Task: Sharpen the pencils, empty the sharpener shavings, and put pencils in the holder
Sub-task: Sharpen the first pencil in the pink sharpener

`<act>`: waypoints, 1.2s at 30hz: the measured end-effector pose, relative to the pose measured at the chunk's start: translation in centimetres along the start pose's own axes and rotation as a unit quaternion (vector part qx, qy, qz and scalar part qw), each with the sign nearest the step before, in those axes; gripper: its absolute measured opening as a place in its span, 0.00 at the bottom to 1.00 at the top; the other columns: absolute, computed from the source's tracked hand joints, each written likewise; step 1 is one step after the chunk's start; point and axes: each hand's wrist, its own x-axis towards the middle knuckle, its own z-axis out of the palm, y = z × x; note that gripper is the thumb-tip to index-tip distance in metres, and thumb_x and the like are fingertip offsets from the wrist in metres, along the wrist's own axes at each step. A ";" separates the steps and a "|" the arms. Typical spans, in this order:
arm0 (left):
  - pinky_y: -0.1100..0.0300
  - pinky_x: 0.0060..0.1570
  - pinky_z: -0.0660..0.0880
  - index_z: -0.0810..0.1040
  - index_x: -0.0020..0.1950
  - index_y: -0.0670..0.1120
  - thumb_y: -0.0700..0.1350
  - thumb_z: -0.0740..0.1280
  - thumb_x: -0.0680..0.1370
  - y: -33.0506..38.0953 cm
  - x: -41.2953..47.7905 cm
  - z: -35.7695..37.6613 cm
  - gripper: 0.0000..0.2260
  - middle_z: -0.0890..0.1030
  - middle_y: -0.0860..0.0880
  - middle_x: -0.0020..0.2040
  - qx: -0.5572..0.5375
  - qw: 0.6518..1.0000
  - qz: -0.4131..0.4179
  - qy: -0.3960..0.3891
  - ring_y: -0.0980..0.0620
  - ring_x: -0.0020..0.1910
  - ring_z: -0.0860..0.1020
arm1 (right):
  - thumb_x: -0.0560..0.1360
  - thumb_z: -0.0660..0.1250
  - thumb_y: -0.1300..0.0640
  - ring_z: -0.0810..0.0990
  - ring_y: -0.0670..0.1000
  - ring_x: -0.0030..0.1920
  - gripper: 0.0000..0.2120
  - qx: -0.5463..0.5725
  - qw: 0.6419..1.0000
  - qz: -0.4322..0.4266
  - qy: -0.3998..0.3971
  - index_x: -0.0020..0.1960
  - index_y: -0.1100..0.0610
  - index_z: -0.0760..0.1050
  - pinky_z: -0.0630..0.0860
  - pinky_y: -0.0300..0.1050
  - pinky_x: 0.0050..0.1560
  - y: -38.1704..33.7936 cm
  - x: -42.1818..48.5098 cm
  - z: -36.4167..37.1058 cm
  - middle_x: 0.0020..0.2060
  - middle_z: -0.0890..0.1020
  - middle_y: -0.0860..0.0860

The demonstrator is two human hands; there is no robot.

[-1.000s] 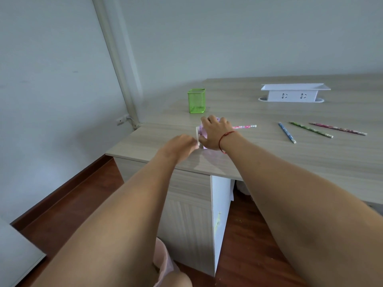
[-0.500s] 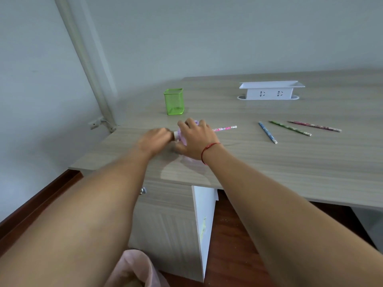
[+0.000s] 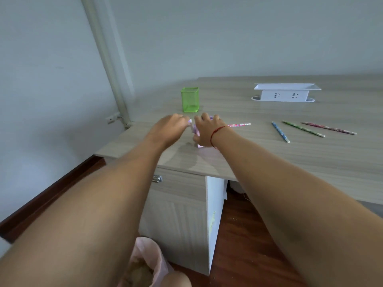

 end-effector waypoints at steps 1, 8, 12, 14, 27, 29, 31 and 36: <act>0.46 0.44 0.73 0.76 0.50 0.41 0.45 0.56 0.82 0.1 -0.7 0.3 0.12 0.80 0.37 0.48 -0.011 1.000 0.003 0.002 0.36 0.48 0.78 | 0.78 0.56 0.50 0.70 0.60 0.67 0.23 -0.005 1.000 -0.002 -0.009 0.69 0.60 0.63 0.65 0.50 0.65 0.0 0.0 -0.1 0.67 0.68 0.60; 0.49 0.46 0.72 0.75 0.59 0.41 0.36 0.56 0.80 2.2 -3.2 2.7 0.11 0.79 0.38 0.51 -0.014 0.997 -0.041 -0.064 0.37 0.50 0.78 | 0.79 0.57 0.45 0.67 0.61 0.69 0.27 -0.029 0.997 -0.024 -0.061 0.72 0.60 0.59 0.63 0.52 0.67 0.4 -0.1 -0.8 0.70 0.64 0.59; 0.53 0.47 0.73 0.77 0.53 0.39 0.36 0.57 0.79 1.9 -2.6 4.1 0.10 0.80 0.39 0.52 0.014 0.990 -0.043 -0.133 0.40 0.50 0.79 | 0.79 0.56 0.47 0.69 0.61 0.67 0.26 -0.024 0.998 -0.035 -0.035 0.71 0.60 0.60 0.65 0.52 0.66 0.5 -0.2 -0.7 0.69 0.65 0.59; 0.54 0.47 0.73 0.77 0.53 0.38 0.36 0.57 0.78 1.6 -1.9 4.9 0.10 0.79 0.39 0.53 0.023 0.987 -0.040 -0.156 0.40 0.52 0.79 | 0.79 0.55 0.47 0.69 0.61 0.67 0.25 -0.017 0.999 -0.036 -0.020 0.71 0.60 0.61 0.64 0.52 0.66 0.3 -0.2 -0.6 0.68 0.67 0.59; 0.53 0.41 0.73 0.79 0.52 0.44 0.40 0.59 0.79 -2.5 4.3 2.7 0.09 0.80 0.38 0.50 0.048 0.995 -0.010 -0.090 0.38 0.50 0.79 | 0.77 0.58 0.49 0.73 0.61 0.63 0.22 -0.009 1.000 -0.021 0.000 0.67 0.59 0.65 0.68 0.51 0.63 0.6 0.5 0.0 0.65 0.70 0.57; 0.52 0.42 0.73 0.78 0.50 0.43 0.43 0.57 0.81 -2.4 4.4 1.4 0.10 0.80 0.38 0.49 0.047 0.997 -0.006 -0.064 0.37 0.50 0.79 | 0.77 0.58 0.48 0.72 0.62 0.64 0.23 -0.010 1.000 -0.001 -0.015 0.68 0.59 0.64 0.68 0.51 0.63 0.5 0.7 -0.2 0.65 0.69 0.57; 0.50 0.42 0.74 0.76 0.47 0.42 0.43 0.57 0.81 -2.1 3.9 0.5 0.10 0.80 0.38 0.47 0.037 0.998 0.003 -0.040 0.37 0.47 0.79 | 0.78 0.57 0.47 0.71 0.62 0.65 0.24 -0.014 0.999 0.006 -0.029 0.69 0.59 0.63 0.68 0.52 0.65 0.3 0.8 -0.4 0.66 0.68 0.57; 0.48 0.42 0.74 0.75 0.46 0.40 0.45 0.53 0.81 -0.8 1.0 -0.4 0.14 0.78 0.38 0.46 0.021 0.999 0.016 -0.032 0.37 0.47 0.78 | 0.78 0.58 0.47 0.69 0.61 0.67 0.26 -0.018 0.999 0.008 -0.048 0.71 0.61 0.61 0.66 0.51 0.66 0.0 0.2 -1.3 0.68 0.67 0.58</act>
